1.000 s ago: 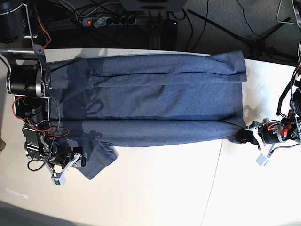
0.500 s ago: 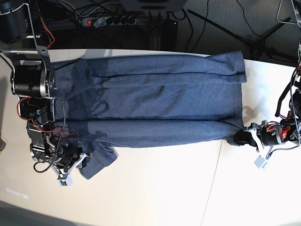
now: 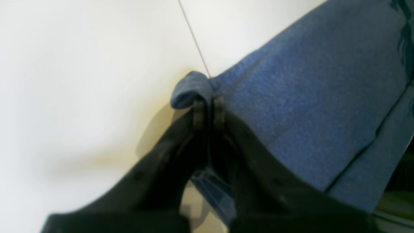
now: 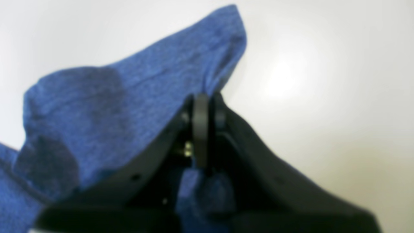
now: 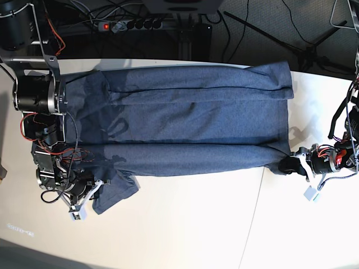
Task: Fold the T-shirt properly
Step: 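Pull the held hem further over the shirt with both grippers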
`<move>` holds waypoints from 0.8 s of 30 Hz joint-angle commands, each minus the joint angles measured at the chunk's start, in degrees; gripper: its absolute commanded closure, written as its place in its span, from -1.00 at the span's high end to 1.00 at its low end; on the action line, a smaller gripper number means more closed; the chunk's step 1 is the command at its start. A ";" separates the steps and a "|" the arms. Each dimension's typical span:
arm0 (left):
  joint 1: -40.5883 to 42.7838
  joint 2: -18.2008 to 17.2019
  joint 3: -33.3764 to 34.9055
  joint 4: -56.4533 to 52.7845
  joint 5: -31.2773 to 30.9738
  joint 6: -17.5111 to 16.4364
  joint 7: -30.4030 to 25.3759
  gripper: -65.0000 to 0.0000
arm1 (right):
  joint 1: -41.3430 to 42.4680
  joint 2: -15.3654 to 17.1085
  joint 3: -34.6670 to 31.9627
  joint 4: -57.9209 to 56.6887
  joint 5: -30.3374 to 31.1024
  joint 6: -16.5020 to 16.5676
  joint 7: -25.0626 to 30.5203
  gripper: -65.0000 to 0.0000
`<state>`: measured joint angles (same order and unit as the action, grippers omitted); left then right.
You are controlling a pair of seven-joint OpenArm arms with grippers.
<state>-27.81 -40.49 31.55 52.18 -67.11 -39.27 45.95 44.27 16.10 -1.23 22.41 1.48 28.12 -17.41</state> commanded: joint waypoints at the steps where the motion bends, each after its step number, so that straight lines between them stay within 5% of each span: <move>1: -1.73 -1.11 -0.50 0.81 -0.83 -0.73 -1.14 -1.00 | 0.98 1.29 -0.02 1.68 0.83 4.31 -0.87 -1.00; 14: -1.25 -3.58 -0.50 6.51 -4.55 -0.73 5.05 -1.00 | -15.63 11.26 -0.02 35.41 24.04 4.76 -13.92 -1.00; 24: 6.23 -8.96 -0.50 17.51 -4.90 -0.73 6.60 -1.00 | -29.90 19.37 0.39 54.01 28.11 4.83 -17.22 -1.00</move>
<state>-20.12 -48.21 31.55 68.99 -71.02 -39.27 53.23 13.13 33.98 -1.61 75.55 28.88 28.34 -35.79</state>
